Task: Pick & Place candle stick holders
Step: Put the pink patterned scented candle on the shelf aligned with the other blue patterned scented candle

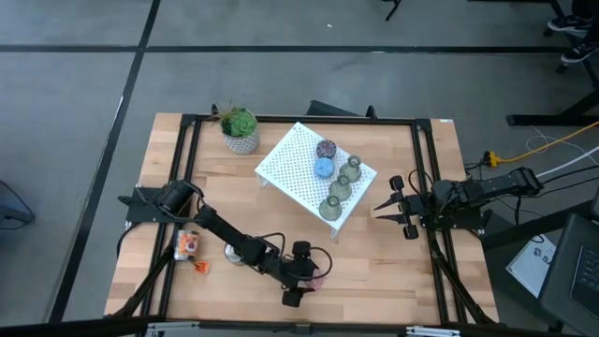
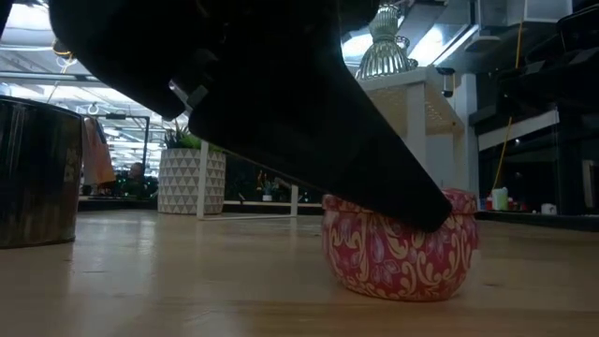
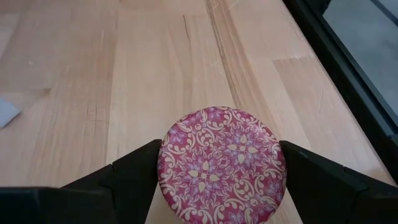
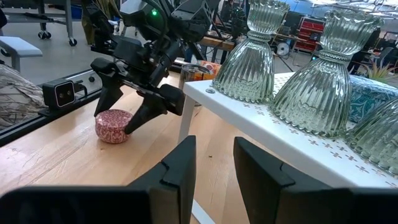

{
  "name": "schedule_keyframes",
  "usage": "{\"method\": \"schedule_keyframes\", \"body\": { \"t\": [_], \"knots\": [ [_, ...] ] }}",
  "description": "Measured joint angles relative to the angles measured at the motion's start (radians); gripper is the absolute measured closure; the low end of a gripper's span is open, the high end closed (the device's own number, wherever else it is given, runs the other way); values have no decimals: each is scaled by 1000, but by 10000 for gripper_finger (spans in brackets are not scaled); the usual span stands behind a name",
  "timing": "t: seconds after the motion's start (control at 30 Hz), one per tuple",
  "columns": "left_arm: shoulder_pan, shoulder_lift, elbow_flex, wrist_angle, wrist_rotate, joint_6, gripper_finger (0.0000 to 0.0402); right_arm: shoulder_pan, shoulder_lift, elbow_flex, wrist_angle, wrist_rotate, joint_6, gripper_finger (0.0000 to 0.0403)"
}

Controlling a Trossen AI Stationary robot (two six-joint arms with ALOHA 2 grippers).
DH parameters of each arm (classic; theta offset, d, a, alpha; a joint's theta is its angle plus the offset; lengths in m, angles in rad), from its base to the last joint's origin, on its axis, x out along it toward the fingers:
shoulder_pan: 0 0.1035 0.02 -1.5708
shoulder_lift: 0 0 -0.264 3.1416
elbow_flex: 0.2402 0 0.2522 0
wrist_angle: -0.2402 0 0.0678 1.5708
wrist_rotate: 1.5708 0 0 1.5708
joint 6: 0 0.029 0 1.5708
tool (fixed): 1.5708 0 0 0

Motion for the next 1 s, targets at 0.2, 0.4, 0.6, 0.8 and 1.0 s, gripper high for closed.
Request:
{"method": "schedule_keyframes", "body": {
  "t": [0.2, 0.4, 0.6, 0.8, 1.0],
  "knots": [
    [-1, -4, 0, -12, 34, -11, 95, 0, 0, 0, 0, 0, 0, 291],
    [-5, -19, 0, -69, 64, -8, 96, 0, 0, 0, 0, 0, 0, 291],
    [-13, -64, 0, -189, 81, -17, 96, 0, 0, 0, 0, 0, 0, 291],
    [-35, -114, -2, -349, 38, -29, 96, 0, 0, 0, 0, 0, 0, 291],
    [-69, -133, -2, -450, 9, -32, 96, 0, 0, 0, 0, -1, 0, 290]
  ]
}}
